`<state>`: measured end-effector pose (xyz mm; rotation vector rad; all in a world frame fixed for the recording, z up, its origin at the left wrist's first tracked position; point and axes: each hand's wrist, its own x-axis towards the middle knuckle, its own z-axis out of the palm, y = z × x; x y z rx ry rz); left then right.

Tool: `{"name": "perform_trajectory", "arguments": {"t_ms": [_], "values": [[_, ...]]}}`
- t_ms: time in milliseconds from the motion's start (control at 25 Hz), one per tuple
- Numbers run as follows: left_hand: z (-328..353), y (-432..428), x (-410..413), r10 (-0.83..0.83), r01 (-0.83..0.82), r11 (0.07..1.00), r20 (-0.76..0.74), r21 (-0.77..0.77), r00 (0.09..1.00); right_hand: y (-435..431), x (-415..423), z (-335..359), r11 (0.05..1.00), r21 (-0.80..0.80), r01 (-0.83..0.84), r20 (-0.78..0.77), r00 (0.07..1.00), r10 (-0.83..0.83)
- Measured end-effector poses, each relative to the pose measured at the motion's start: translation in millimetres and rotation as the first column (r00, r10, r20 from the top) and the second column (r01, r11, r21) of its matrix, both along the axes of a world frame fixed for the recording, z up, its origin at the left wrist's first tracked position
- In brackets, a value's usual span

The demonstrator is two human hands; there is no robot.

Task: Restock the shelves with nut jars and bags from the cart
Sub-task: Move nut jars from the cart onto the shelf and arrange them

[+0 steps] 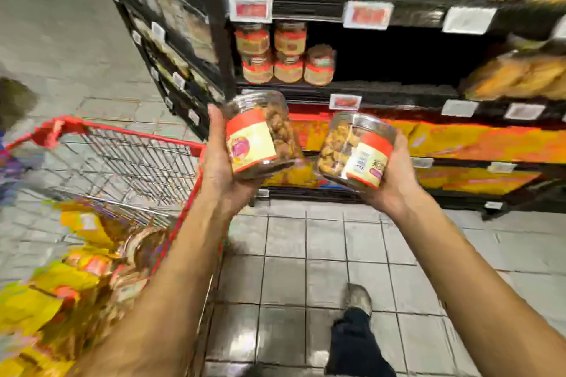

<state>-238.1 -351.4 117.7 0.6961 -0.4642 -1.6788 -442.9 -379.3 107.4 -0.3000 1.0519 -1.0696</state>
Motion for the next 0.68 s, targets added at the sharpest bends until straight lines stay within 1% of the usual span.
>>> {"name": "perform_trajectory", "arguments": {"t_ms": [80, 160, 280, 400, 520, 600, 680], "values": [[-5.7, -42.4, -57.7, 0.009, -0.009, 1.000, 0.001, -0.004, 1.000, -41.6, -51.2, -3.7, 1.000, -0.024, 0.009, -0.062, 0.998, -0.010], [-16.2, -80.2, -100.9, 0.065, -0.065, 0.997, 0.010, 0.031, 0.998, -79.8, -87.1, -6.8, 0.999, -0.035, 0.009, -0.123, 0.992, -0.013], [-32.2, -130.1, -150.7, 0.137, -0.136, 0.988, 0.002, 0.076, 0.991, -140.1, -127.9, -17.6, 1.000, -0.024, -0.014, -0.157, 0.988, 0.010], [-52.2, -171.1, -167.1, 0.243, -0.257, 0.961, 0.132, 0.099, 0.961, -196.5, -138.8, -32.9, 0.997, -0.063, -0.037, -0.156, 0.987, 0.027], [-61.0, -207.7, -164.1, 0.361, -0.385, 0.922, 0.275, 0.036, 0.891, -236.3, -131.9, -47.6, 0.994, -0.105, -0.043, -0.154, 0.988, 0.026], [-66.0, -230.7, -156.0, 0.447, -0.460, 0.887, 0.307, -0.033, 0.840, -257.2, -124.3, -60.7, 0.992, -0.114, -0.058, -0.142, 0.989, 0.042], [-73.1, -251.6, -144.4, 0.528, -0.515, 0.847, 0.338, -0.135, 0.779, -272.5, -114.5, -71.9, 0.988, -0.140, -0.071, -0.144, 0.988, 0.050]]}}
